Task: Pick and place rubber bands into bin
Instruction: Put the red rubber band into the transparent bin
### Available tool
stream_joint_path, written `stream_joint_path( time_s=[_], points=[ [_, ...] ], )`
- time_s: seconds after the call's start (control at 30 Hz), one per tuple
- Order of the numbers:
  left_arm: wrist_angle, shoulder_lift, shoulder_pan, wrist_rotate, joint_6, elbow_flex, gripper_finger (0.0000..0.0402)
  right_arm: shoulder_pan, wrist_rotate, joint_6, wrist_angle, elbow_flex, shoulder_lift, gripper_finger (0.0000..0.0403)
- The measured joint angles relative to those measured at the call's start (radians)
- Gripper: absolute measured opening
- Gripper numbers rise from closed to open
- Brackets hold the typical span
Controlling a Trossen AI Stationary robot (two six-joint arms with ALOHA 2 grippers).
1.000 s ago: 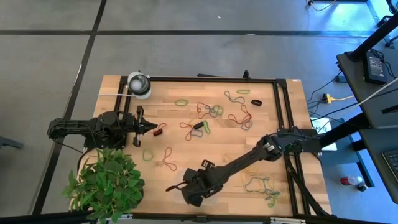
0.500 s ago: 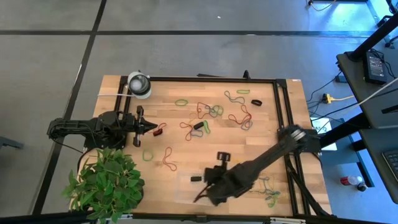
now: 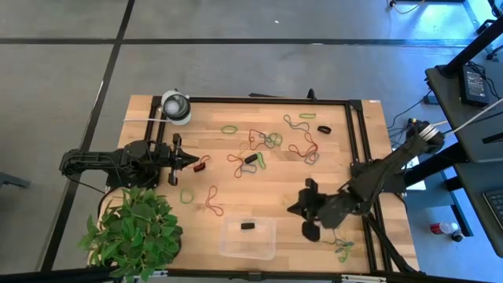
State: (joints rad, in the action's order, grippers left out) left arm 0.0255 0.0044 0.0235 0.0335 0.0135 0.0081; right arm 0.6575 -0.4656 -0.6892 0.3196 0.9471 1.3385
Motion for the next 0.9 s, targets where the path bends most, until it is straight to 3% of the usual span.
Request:
stream_joint_path(
  time_s=[0.13,0.27,0.8,0.9],
  points=[
    [0.0,0.0,0.0,0.0,0.0,0.0,0.0004,-0.004,-0.019,0.067,-0.2,-0.166,-0.095,0.0012],
    [0.0,0.0,0.0,0.0,0.0,0.0,0.0004,-0.018,-0.015,0.06,-0.213,-0.257,-0.139,0.0012],
    [0.026,0.0,0.0,0.027,-0.027,0.0,0.0004,-0.074,-0.016,-0.016,-0.172,-0.292,-0.166,0.0002],
    [0.031,0.0,0.0,0.074,-0.027,0.0,0.0004,-0.09,-0.016,-0.041,-0.168,-0.318,-0.181,0.0002]
  ],
)
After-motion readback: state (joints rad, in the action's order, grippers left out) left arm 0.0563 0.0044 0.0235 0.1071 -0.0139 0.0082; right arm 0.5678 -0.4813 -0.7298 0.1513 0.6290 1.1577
